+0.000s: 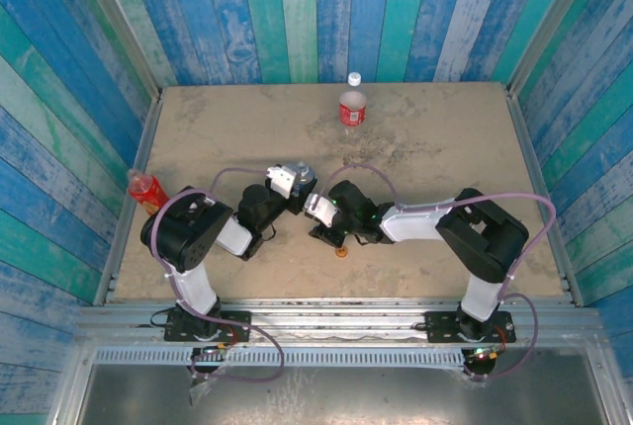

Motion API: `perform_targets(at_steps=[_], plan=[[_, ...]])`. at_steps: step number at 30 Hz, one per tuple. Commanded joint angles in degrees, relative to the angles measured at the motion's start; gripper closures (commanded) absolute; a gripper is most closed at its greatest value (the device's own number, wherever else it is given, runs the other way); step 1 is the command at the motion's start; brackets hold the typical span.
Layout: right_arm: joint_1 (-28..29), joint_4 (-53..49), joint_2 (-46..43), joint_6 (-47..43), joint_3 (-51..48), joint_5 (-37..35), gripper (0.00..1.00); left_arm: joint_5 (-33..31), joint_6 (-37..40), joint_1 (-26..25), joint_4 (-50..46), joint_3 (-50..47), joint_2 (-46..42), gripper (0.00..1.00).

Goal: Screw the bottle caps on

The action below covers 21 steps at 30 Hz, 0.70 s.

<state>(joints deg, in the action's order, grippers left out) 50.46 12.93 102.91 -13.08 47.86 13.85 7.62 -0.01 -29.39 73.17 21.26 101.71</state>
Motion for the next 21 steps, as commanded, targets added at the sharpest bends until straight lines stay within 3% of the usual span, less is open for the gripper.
perform_targets(at_steps=[1, 13, 21], plan=[[2.17, -2.86, 1.81, -3.0, 1.1, 5.31, 0.54, 3.15, 0.45, -1.9, -3.82, -0.37, -2.08, 0.4], [2.29, -3.55, 1.38, -4.27, 0.92, 6.36, 0.48, 3.25, 0.54, -1.97, -4.04, 0.01, -1.7, 0.39], [2.28, -5.45, 2.54, -5.23, 1.58, 6.16, 0.51, 3.28, 0.59, -1.9, -4.37, 0.13, -1.75, 0.39]])
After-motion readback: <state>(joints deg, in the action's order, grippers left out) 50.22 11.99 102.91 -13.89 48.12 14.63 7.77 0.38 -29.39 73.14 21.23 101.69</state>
